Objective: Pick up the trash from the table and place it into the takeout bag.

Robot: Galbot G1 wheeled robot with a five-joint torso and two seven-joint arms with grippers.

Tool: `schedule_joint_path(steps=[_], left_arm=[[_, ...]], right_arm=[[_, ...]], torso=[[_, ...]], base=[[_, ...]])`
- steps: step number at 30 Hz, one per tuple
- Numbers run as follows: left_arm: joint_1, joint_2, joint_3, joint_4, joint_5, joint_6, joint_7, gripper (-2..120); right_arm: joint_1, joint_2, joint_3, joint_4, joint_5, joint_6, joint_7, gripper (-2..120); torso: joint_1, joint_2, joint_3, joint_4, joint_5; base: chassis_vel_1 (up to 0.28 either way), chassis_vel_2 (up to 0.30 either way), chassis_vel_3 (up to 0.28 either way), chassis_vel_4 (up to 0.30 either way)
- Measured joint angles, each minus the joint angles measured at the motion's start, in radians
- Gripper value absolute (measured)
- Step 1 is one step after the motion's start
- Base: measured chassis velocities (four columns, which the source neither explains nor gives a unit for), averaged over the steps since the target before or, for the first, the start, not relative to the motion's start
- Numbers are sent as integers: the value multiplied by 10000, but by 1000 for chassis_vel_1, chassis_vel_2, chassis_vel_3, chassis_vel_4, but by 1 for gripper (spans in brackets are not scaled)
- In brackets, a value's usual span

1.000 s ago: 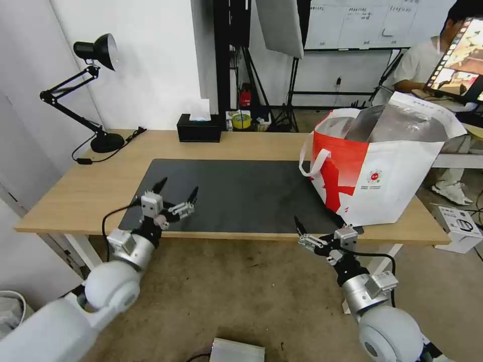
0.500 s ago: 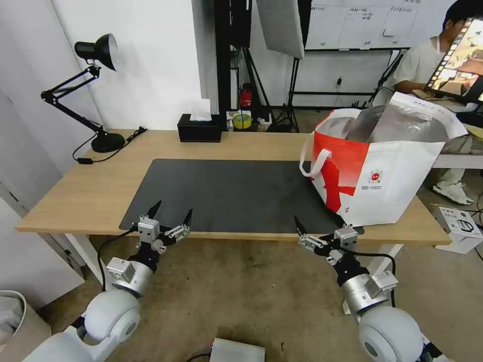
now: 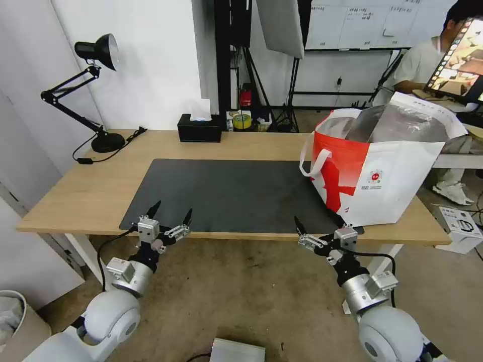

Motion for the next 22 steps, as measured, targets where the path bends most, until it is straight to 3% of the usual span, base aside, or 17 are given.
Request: schedule_joint_path(steps=[22], left_arm=[[-20,9,20,-1,-21,1,1,100]], right_arm=[[-1,0,0,0,0,0,0,100]], torso=[[0,-1,0,0,0]], base=[[0,0,0,0]])
